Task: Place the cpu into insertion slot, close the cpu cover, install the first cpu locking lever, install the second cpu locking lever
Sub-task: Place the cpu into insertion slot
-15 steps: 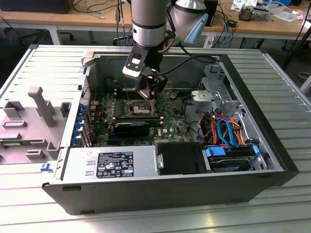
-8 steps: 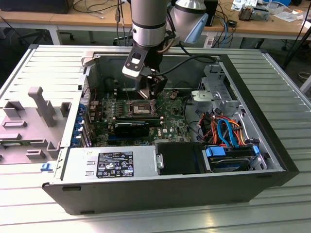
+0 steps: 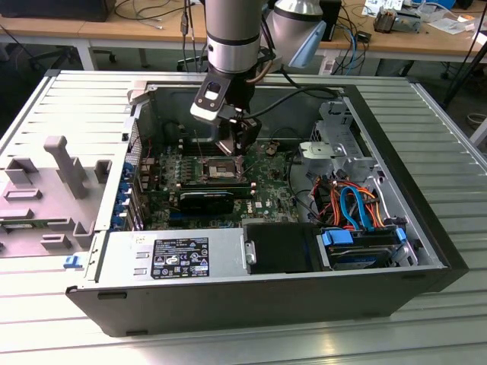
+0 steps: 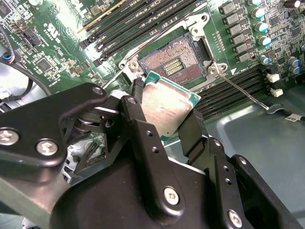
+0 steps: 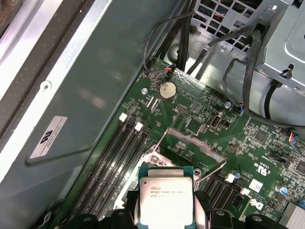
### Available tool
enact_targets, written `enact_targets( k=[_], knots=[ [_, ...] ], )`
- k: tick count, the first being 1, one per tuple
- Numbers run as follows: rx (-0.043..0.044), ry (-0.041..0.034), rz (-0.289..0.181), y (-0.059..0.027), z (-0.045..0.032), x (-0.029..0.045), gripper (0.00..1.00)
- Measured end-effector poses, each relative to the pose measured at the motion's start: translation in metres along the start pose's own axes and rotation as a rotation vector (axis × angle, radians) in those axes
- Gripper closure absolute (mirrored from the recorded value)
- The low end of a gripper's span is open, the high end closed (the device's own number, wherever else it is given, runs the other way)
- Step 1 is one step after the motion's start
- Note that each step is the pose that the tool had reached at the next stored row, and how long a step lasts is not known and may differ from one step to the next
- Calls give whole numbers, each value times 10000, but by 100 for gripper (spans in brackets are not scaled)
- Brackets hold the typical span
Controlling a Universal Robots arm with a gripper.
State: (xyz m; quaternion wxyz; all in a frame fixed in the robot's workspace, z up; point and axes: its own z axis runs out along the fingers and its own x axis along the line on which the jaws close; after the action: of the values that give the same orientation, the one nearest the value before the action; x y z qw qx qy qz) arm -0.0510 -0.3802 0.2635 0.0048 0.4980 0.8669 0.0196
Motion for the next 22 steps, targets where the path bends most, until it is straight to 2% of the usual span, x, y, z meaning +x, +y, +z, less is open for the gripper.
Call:
enact_targets(
  k=[22],
  knots=[
    [-5,-15,394,0,0,0,46]
  ],
)
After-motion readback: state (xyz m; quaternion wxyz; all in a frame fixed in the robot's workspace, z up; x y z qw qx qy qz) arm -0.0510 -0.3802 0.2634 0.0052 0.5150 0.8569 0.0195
